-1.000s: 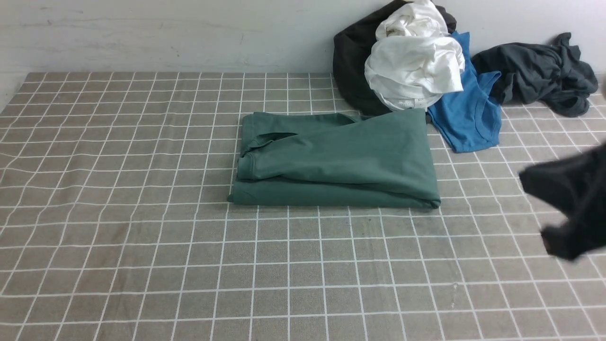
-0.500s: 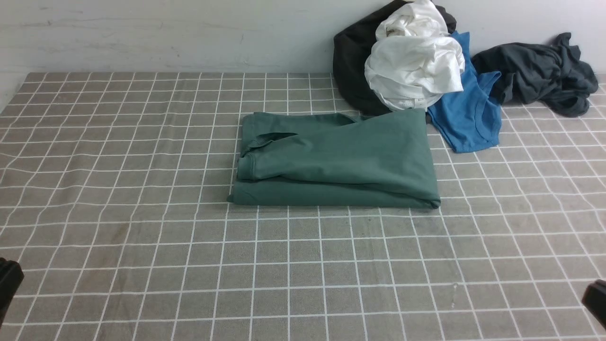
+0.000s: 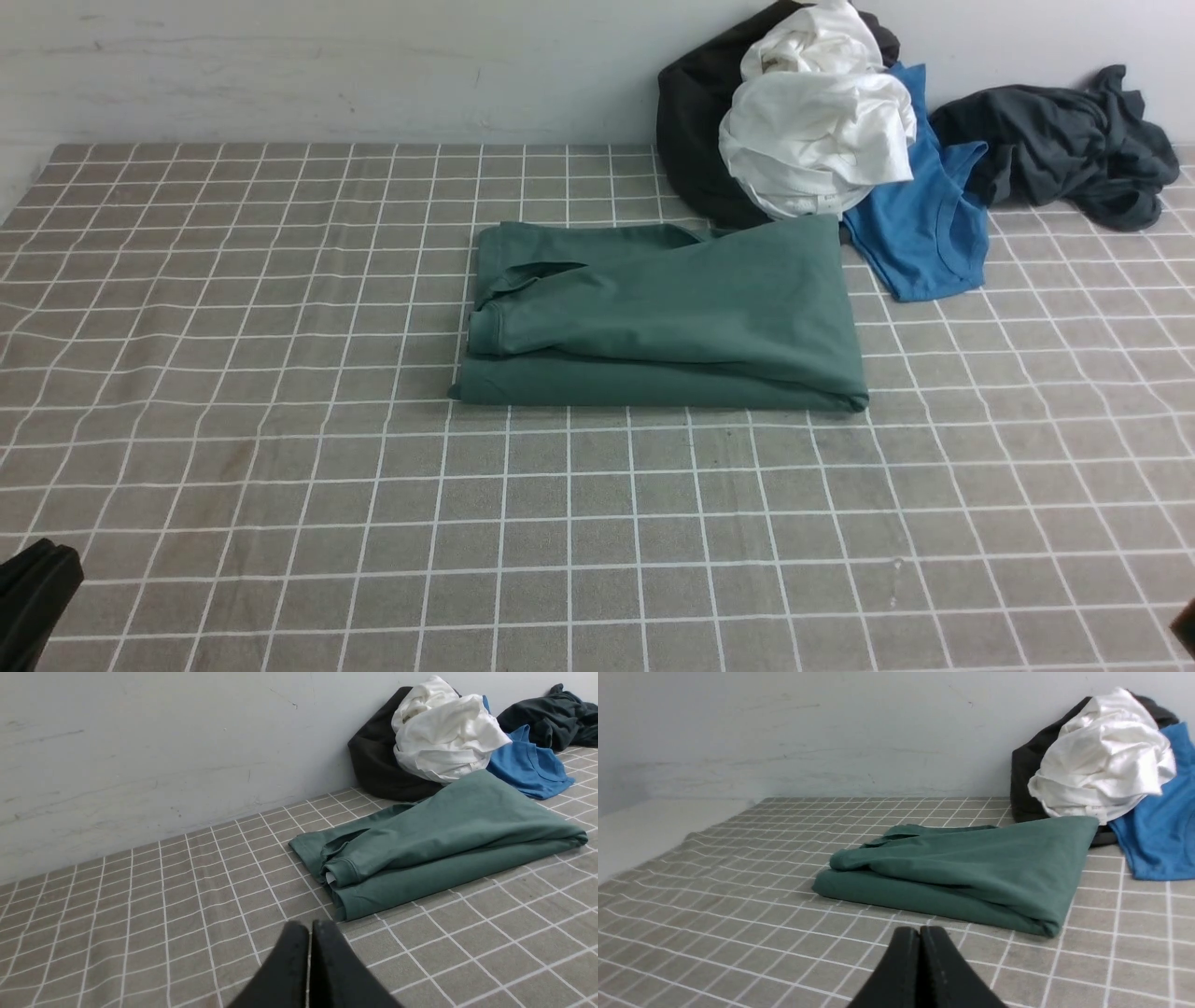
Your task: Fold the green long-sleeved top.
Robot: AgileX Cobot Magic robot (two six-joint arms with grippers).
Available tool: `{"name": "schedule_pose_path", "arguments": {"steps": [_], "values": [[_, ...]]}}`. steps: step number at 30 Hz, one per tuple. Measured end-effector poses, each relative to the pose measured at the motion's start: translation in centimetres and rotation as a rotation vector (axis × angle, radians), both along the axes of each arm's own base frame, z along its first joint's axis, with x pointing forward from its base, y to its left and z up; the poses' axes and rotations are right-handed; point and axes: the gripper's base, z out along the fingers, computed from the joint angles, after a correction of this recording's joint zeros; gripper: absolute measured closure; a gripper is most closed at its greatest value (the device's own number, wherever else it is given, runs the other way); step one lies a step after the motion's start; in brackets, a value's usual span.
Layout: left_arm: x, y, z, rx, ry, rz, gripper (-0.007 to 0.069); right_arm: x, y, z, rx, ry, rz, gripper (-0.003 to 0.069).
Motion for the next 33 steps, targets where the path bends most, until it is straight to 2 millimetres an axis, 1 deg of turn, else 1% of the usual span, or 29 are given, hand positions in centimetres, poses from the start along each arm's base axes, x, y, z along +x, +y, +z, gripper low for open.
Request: {"name": "schedule_pose_path", "arguments": {"steps": [1, 4, 5, 7, 8, 12, 13, 14, 16, 33], "values": [[0.0, 0.0, 0.0, 0.000, 0.000, 0.000, 0.0631, 0.1, 0.0, -0.1, -0.015, -0.004, -0.006, 0.0670], [0.0, 0.0, 0.0, 0.000, 0.002, -0.001, 0.0631, 0.7, -0.6, -2.3, -0.146, -0.004, -0.109, 0.0670], [0.0, 0.0, 0.0, 0.000, 0.002, -0.001, 0.0631, 0.7, -0.6, -2.5, -0.150, -0.004, -0.117, 0.0670], [0.0, 0.0, 0.0, 0.001, 0.002, -0.002, 0.0631, 1.0, -1.1, -3.8, -0.177, -0.003, -0.213, 0.0670], [0.0, 0.0, 0.0, 0.001, 0.003, -0.002, 0.0631, 1.0, -1.3, -4.0, -0.172, -0.002, -0.244, 0.0670], [0.0, 0.0, -0.1, 0.002, 0.006, -0.004, 0.0631, 1.1, -2.1, -4.0, -0.107, 0.018, -0.382, 0.0670], [0.0, 0.0, -0.1, 0.002, 0.006, -0.004, 0.0631, 1.1, -2.1, -4.0, -0.107, 0.020, -0.382, 0.0670], [0.0, 0.0, -0.1, 0.003, 0.007, -0.005, 0.0631, 1.1, -2.3, -4.3, -0.087, 0.060, -0.419, 0.0670], [0.0, 0.0, -0.1, 0.003, 0.007, -0.005, 0.0631, 1.0, -2.4, -4.7, -0.083, 0.115, -0.436, 0.0670], [0.0, 0.0, -0.1, 0.003, 0.008, -0.005, 0.0631, 1.0, -2.4, -4.8, -0.094, 0.126, -0.437, 0.0670]]}}
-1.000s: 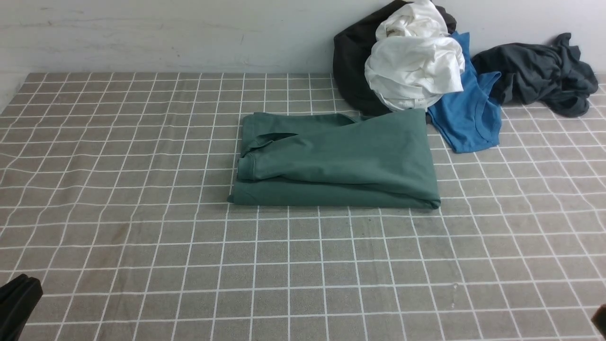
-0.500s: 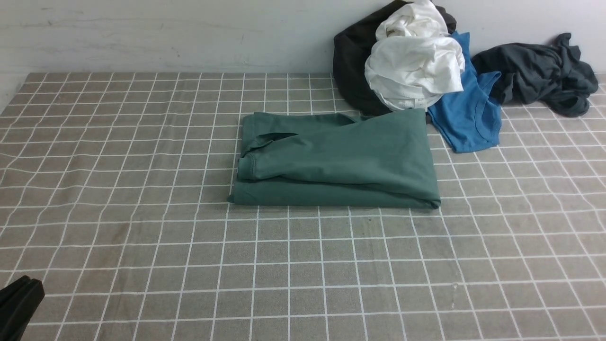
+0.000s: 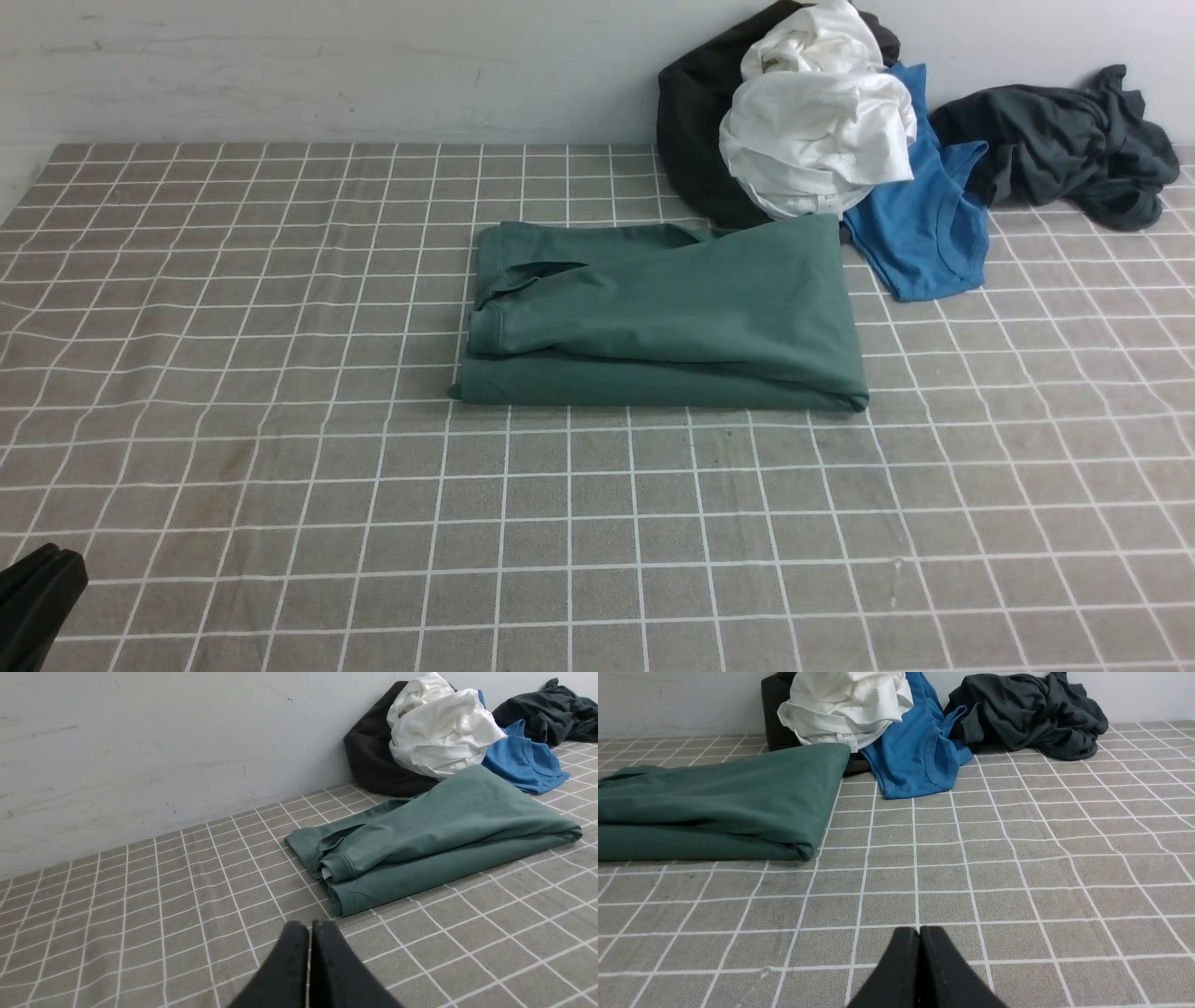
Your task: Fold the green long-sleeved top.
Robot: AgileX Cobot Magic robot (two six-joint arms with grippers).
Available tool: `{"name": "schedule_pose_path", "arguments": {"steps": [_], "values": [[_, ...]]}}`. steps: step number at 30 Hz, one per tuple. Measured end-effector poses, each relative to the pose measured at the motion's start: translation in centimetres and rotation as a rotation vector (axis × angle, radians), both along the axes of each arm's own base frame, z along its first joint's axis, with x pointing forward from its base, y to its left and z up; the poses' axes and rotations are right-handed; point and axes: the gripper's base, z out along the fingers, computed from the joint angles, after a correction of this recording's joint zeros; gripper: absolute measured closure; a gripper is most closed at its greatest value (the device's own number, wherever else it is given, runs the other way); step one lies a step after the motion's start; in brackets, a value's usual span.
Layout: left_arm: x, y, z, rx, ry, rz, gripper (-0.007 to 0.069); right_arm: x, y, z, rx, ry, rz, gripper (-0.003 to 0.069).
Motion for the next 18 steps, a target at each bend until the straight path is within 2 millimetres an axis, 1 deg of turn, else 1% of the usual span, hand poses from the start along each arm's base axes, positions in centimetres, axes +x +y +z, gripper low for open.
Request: {"name": "schedule_pose_path", "arguments": {"steps": [6, 8, 10, 11, 12, 13, 14, 16, 18], "values": [[0.0, 0.0, -0.1, 0.000, -0.002, 0.001, 0.0631, 0.0, 0.0, 0.0, 0.000, -0.001, 0.000, 0.0670], [-0.2, 0.0, -0.6, 0.006, -0.008, 0.002, 0.0631, 0.0, 0.0, 0.0, 0.000, 0.000, 0.000, 0.0670], [-0.3, 0.3, -1.2, 0.069, -0.028, 0.027, 0.0631, 0.0, 0.0, 0.0, 0.000, 0.000, 0.000, 0.0670], [-0.1, 0.6, -1.8, 0.144, -0.044, 0.061, 0.0631, 0.0, 0.0, 0.0, 0.000, 0.000, 0.000, 0.0670], [-0.1, 0.7, -1.9, 0.144, -0.046, 0.063, 0.0631, 0.0, 0.0, 0.0, 0.000, 0.001, 0.000, 0.0670], [0.2, 1.1, -2.5, 0.219, -0.060, 0.114, 0.0631, 0.0, 0.0, 0.0, 0.000, 0.001, 0.000, 0.0670], [0.4, 1.4, -3.0, 0.228, -0.056, 0.143, 0.0631, 0.0, 0.0, 0.0, 0.000, 0.001, 0.000, 0.0670], [0.6, 1.6, -3.8, 0.179, -0.044, 0.177, 0.0631, 0.0, 0.0, 0.0, 0.000, 0.002, 0.000, 0.0670], [0.9, 1.8, -5.2, 0.087, 0.004, 0.207, 0.0631, 0.0, 0.0, 0.0, 0.000, 0.003, 0.000, 0.0670]]}}
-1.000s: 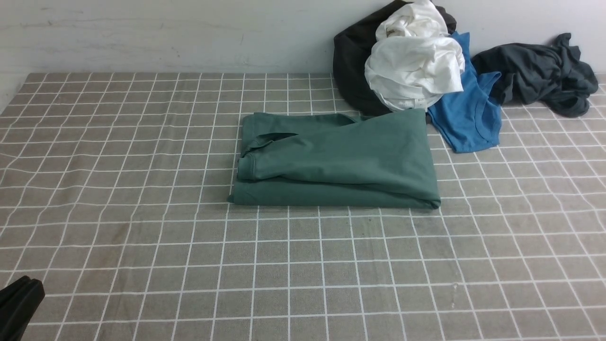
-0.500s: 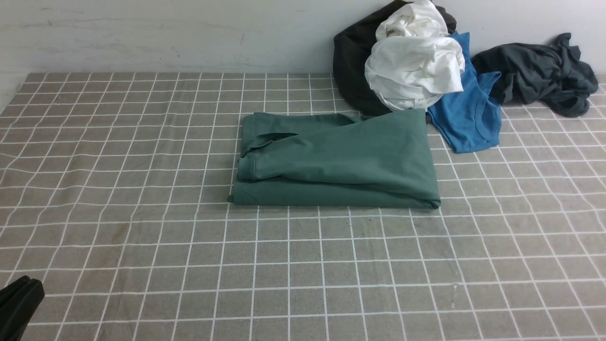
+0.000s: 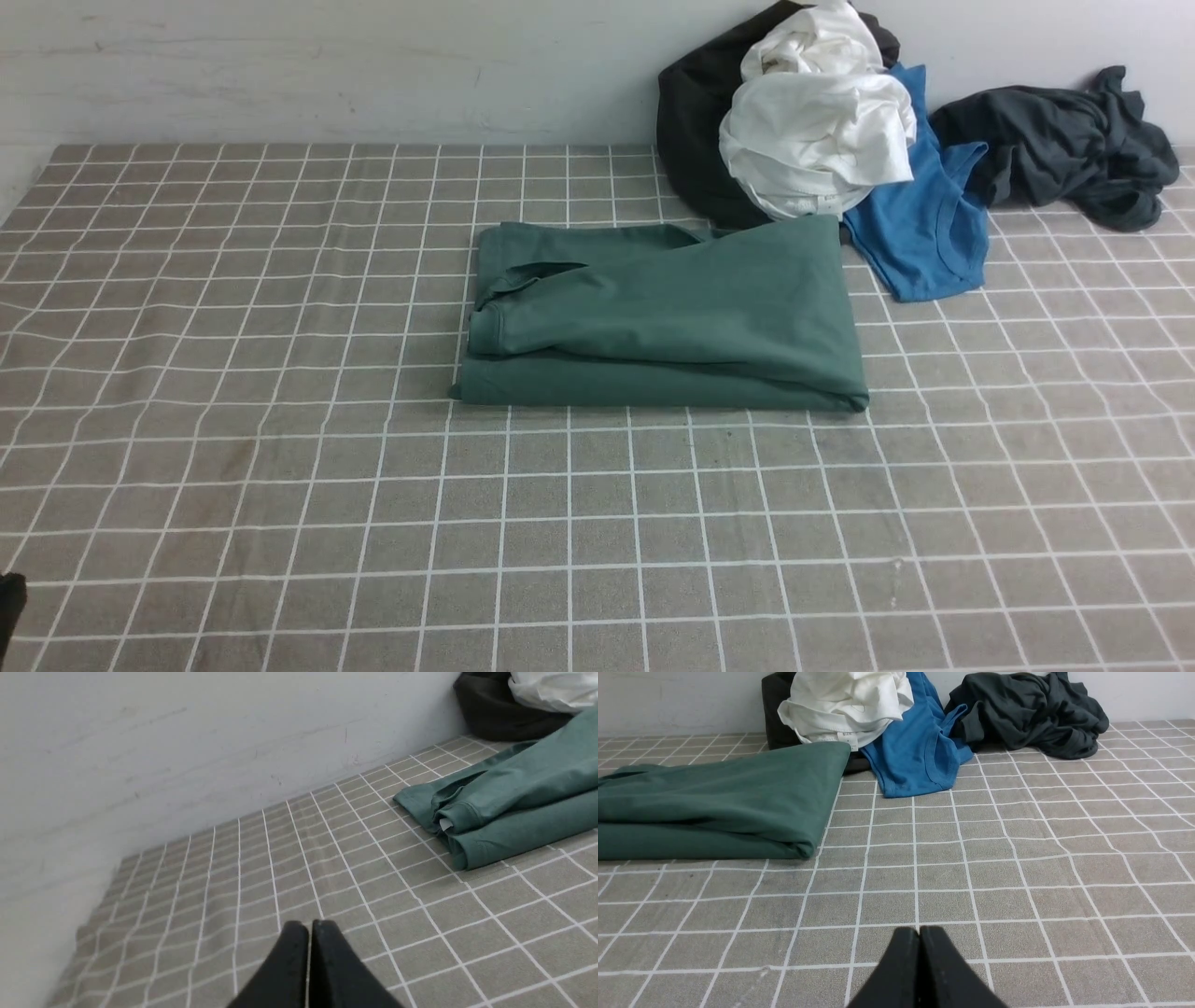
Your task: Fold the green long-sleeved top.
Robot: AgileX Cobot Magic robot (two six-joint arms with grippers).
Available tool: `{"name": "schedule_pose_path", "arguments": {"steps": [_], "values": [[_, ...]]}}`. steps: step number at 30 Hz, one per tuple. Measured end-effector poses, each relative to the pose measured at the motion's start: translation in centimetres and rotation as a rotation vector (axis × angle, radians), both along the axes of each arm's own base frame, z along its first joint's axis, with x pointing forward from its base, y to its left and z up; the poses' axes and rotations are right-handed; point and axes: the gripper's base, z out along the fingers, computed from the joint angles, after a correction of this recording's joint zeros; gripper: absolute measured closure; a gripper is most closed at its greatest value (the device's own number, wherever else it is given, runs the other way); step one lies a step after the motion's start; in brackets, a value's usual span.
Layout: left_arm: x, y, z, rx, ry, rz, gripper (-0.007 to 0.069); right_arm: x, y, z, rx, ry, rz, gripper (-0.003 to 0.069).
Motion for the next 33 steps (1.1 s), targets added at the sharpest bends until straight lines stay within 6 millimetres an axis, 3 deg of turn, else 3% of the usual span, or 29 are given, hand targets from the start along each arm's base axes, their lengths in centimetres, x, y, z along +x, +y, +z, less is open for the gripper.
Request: {"name": "schedule_pose_path", "arguments": {"steps": [6, 33], "values": [[-0.1, 0.3, -2.7, -0.151, 0.180, 0.059, 0.0631, 0.0, 0.0, 0.0, 0.000, 0.001, 0.000, 0.0670], [-0.1, 0.3, -2.7, -0.138, 0.194, 0.065, 0.0631, 0.0, 0.0, 0.0, 0.000, 0.000, 0.000, 0.0670]]}}
